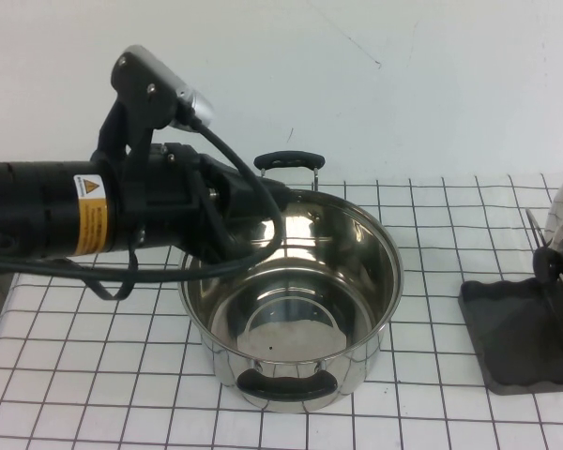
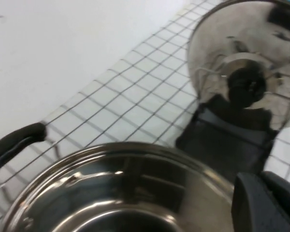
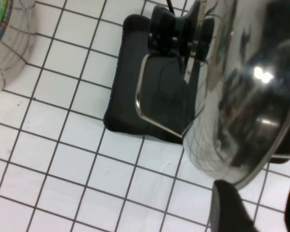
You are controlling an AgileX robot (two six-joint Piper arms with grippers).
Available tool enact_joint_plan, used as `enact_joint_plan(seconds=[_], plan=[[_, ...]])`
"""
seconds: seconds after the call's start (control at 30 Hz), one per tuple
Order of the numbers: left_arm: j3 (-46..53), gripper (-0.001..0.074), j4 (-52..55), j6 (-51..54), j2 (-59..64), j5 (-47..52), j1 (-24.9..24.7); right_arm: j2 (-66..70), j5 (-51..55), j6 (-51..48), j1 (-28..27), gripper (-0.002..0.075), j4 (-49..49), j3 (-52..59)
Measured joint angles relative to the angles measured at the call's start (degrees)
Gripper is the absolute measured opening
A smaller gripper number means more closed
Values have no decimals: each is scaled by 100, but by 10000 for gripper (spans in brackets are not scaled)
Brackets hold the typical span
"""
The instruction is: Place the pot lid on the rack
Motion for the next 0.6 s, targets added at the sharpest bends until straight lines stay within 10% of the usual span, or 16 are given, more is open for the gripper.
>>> enact_joint_plan(seconds=[0.33,0.6], plan=[[1260,-1,-11,18,-1069,2106,0,-1282,116,-68,0,237,-7,0],[2883,-1,-110,-34,-3398,3468,21,-3439,-1313,-1303,0,39,1000,812]])
